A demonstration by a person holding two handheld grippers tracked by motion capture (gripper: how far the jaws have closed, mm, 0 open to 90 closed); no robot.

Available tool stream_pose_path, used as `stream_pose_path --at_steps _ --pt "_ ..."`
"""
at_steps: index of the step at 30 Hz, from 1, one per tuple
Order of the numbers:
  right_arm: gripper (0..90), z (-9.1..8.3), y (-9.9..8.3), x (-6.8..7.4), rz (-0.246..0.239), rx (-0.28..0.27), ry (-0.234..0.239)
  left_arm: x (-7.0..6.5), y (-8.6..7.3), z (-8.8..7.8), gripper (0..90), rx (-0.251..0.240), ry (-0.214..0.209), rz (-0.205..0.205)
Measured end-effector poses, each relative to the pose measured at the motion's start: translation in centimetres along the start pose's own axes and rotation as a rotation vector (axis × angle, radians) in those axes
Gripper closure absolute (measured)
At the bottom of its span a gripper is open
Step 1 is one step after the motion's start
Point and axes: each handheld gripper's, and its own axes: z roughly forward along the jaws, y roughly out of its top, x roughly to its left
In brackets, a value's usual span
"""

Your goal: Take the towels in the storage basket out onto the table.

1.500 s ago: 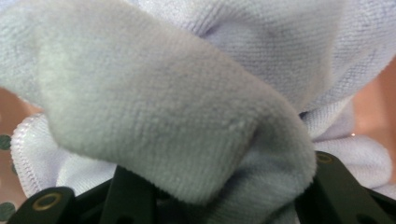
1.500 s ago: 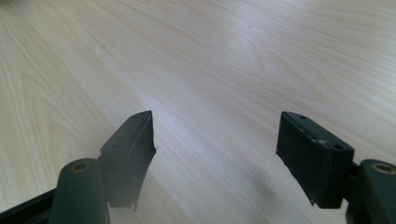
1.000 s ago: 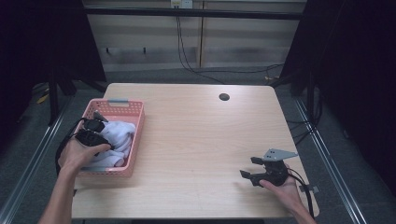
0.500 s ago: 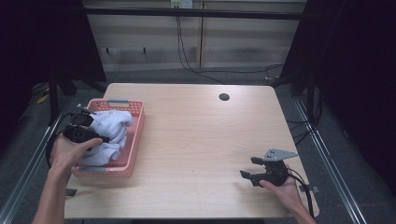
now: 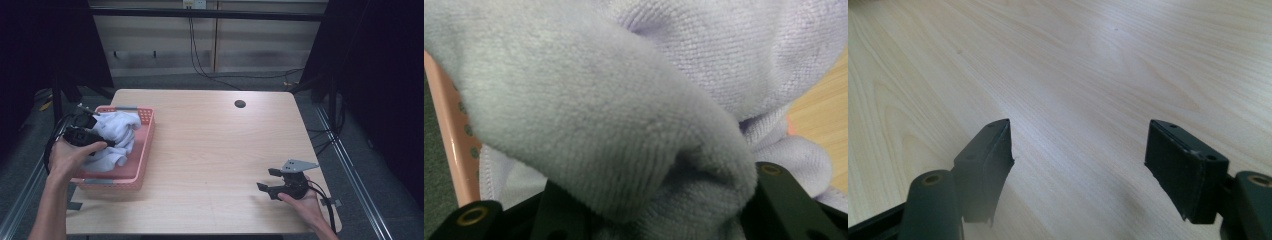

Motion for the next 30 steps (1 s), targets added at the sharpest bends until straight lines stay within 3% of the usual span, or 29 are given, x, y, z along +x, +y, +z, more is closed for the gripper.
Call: stream_pose_path --at_steps 15,21,30 --pt "26.6 0.0 0.0 0.0 -0.001 0.003 0.003 -0.4 0.2 -1.7 54.3 -0.032 -0.002 -0.012" --pt "26.6 0.0 0.0 0.0 -0.002 0.002 -0.002 -1.0 0.6 -2.9 54.0 -0.041 0.000 0.004" --pt "26.6 -0.1 0.0 0.0 0.000 -0.002 0.007 -2.6 0.6 -4.9 53.7 -0.121 0.008 0.035"
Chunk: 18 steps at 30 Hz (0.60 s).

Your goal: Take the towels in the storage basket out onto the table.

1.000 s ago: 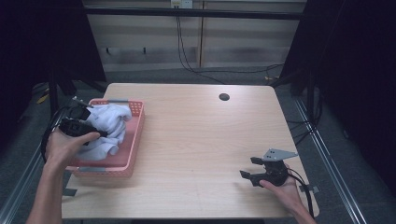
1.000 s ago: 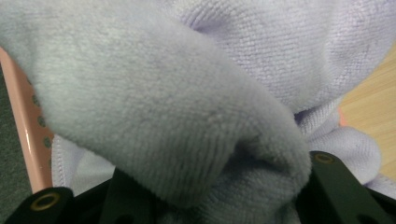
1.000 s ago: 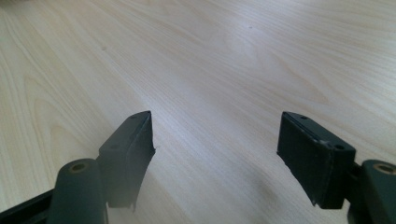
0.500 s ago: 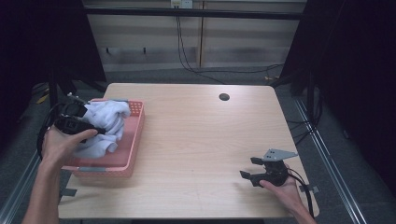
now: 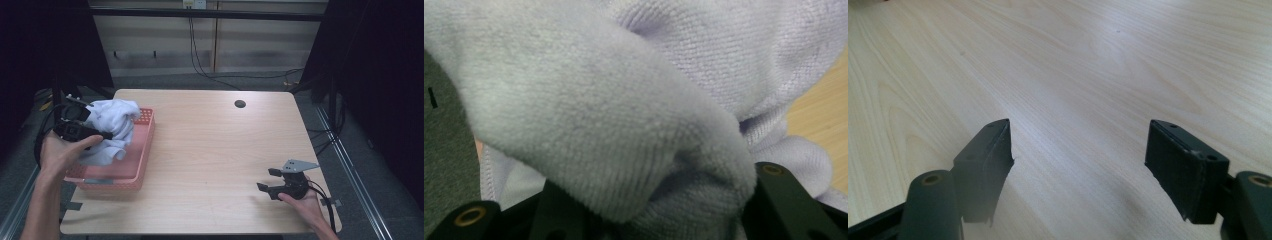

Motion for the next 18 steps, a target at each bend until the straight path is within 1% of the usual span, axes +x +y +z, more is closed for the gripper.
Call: stream_pose_path --at_steps 2,3,5,7,8,9,10,12,14,16,18 --pt "26.6 0.0 0.0 0.0 -0.001 -0.001 0.000 -0.6 0.2 -0.6 53.7 -0.011 0.007 0.014" --pt "26.4 0.0 0.0 0.0 0.001 -0.002 0.000 -0.9 0.3 -0.8 53.7 -0.015 0.004 0.015" --pt "25.8 0.0 0.0 0.0 0.000 -0.005 0.004 -1.5 0.4 -0.9 53.7 -0.025 0.006 0.028" --pt "25.2 -0.1 0.0 -0.1 -0.002 -0.010 0.010 -2.1 0.5 -0.8 53.7 -0.035 -0.001 0.044" --pt "25.0 -0.1 0.1 -0.1 -0.002 -0.012 0.010 -2.5 0.5 -0.7 53.7 -0.039 -0.018 0.046" --pt "24.6 -0.2 0.1 -0.1 0.000 -0.016 0.016 -2.9 0.5 -0.5 53.7 -0.051 -0.022 0.044" --pt "24.5 -0.2 0.1 -0.1 0.002 -0.021 0.019 -3.3 0.5 -0.2 53.7 -0.055 -0.029 0.050" --pt "24.5 -0.2 0.0 -0.1 -0.001 -0.020 0.017 -4.2 0.6 0.3 53.7 -0.055 -0.039 0.064" --pt "24.5 -0.2 0.0 -0.2 -0.002 -0.019 0.017 -5.1 0.7 0.6 53.7 -0.076 -0.055 0.067" --pt "24.5 -0.2 0.0 -0.2 0.001 -0.022 0.017 -6.2 0.8 0.8 53.7 -0.087 -0.070 0.085" --pt "24.5 -0.2 0.0 -0.2 0.000 -0.021 0.016 -7.5 1.1 1.2 53.6 -0.101 -0.081 0.117"
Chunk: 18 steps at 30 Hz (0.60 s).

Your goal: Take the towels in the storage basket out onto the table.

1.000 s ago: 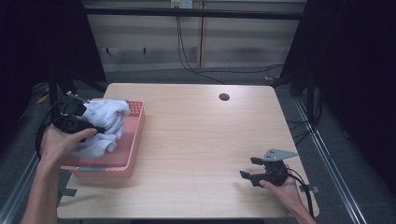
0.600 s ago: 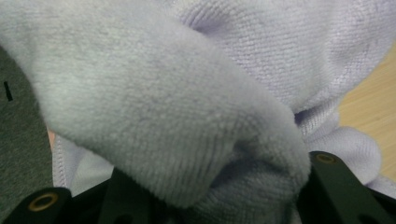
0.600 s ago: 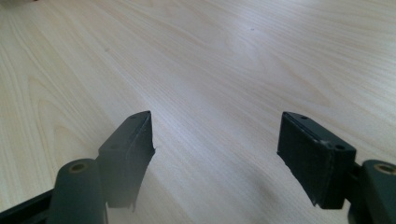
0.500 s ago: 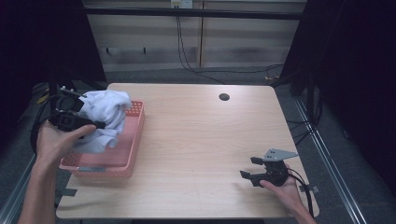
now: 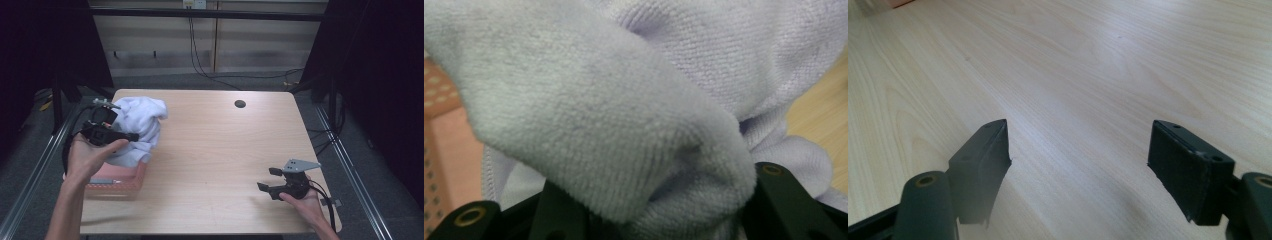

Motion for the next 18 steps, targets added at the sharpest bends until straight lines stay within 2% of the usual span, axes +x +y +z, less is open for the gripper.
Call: stream_pose_path --at_steps 1,3,5,6,8,10,12,16,18 --pt "24.5 0.0 0.0 0.0 0.000 0.000 0.000 0.0 0.0 0.0 53.6 0.000 0.000 0.000" --pt "24.5 0.0 0.0 0.0 0.001 -0.003 0.000 -1.3 0.5 0.6 53.6 -0.016 -0.017 0.021" --pt "24.4 0.0 0.0 0.0 0.001 -0.003 0.000 -1.7 0.7 0.8 53.5 -0.016 -0.027 0.028" --pt "24.5 0.0 0.0 0.0 0.001 -0.001 -0.002 -2.5 1.0 1.4 53.5 -0.019 -0.049 0.047" --pt "24.5 0.0 0.0 0.0 0.001 -0.002 -0.001 -3.4 1.4 2.2 53.4 -0.021 -0.060 0.054" --pt "24.4 -0.1 0.0 0.0 0.002 -0.004 0.000 -3.8 1.6 2.9 53.3 -0.022 -0.074 0.061" --pt "24.4 -0.1 0.0 -0.1 0.002 -0.002 -0.002 -4.3 1.7 3.8 53.2 -0.026 -0.105 0.063" --pt "24.5 -0.2 0.0 -0.1 0.003 -0.005 -0.002 -5.0 1.7 5.0 53.1 -0.031 -0.117 0.067" --pt "24.5 -0.1 -0.1 -0.1 0.006 -0.002 -0.002 -5.7 1.8 6.0 52.9 -0.036 -0.138 0.067"
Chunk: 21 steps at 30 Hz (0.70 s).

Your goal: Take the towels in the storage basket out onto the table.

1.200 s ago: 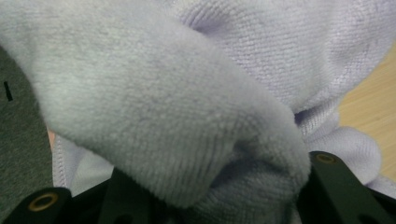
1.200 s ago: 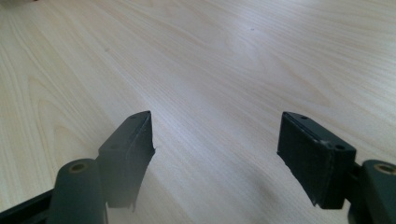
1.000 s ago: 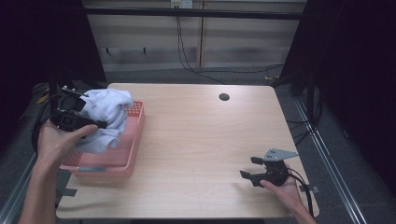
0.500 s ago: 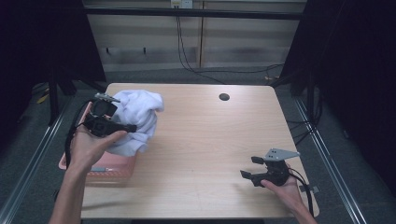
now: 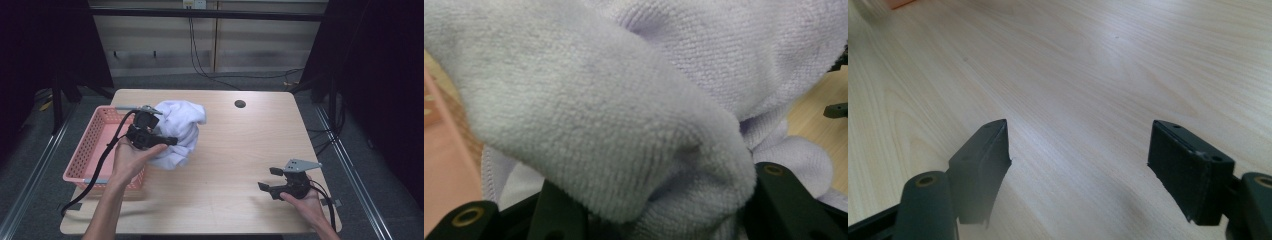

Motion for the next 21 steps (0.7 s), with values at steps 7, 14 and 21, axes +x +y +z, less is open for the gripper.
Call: stream_pose_path --at_steps 7,14,21 --pt "24.5 0.1 0.0 -0.1 -0.001 -0.003 -0.002 -2.3 0.5 2.6 52.5 -0.022 -0.044 0.040" --pt "24.6 0.0 0.0 -0.1 -0.001 -0.003 -0.004 -5.0 -0.3 6.2 51.7 -0.037 -0.112 0.070" --pt "24.6 0.0 0.0 -0.1 0.000 -0.005 -0.001 -5.5 -1.3 9.2 50.3 -0.027 -0.106 0.070"
